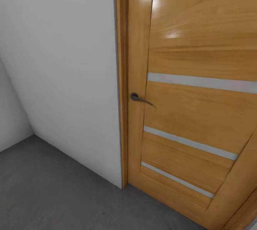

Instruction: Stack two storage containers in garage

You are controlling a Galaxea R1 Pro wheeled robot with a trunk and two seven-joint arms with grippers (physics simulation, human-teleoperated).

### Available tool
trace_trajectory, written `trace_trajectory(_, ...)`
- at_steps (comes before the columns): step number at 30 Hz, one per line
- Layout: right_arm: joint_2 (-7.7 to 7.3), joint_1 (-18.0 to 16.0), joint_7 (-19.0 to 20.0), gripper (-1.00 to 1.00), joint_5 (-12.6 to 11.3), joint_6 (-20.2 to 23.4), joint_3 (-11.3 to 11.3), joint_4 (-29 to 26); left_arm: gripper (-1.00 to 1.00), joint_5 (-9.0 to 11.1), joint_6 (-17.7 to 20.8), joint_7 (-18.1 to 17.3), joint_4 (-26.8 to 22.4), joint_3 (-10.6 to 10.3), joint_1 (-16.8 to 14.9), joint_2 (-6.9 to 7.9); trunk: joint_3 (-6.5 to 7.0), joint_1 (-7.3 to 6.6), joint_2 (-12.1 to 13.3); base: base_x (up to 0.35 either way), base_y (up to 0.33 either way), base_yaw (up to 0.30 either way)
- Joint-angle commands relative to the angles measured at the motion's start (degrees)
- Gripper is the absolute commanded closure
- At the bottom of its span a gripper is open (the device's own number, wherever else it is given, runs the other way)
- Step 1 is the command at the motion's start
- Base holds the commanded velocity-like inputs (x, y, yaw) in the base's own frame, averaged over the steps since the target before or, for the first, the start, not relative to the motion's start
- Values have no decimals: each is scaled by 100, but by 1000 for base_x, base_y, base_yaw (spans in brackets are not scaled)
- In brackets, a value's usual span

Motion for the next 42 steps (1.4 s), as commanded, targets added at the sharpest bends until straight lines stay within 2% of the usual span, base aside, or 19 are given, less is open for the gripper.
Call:
trace_trajectory(1,0,-1,-1,-100,-60,-16,48,0,-100,48,-2,2,-2,0,-1,0,-4,0,-2,1,0,-248)
trace_trajectory(42,0,-1,-1,-100,-60,-16,48,0,-100,48,-3,2,-5,0,-1,0,-4,0,-2,0,0,-248)
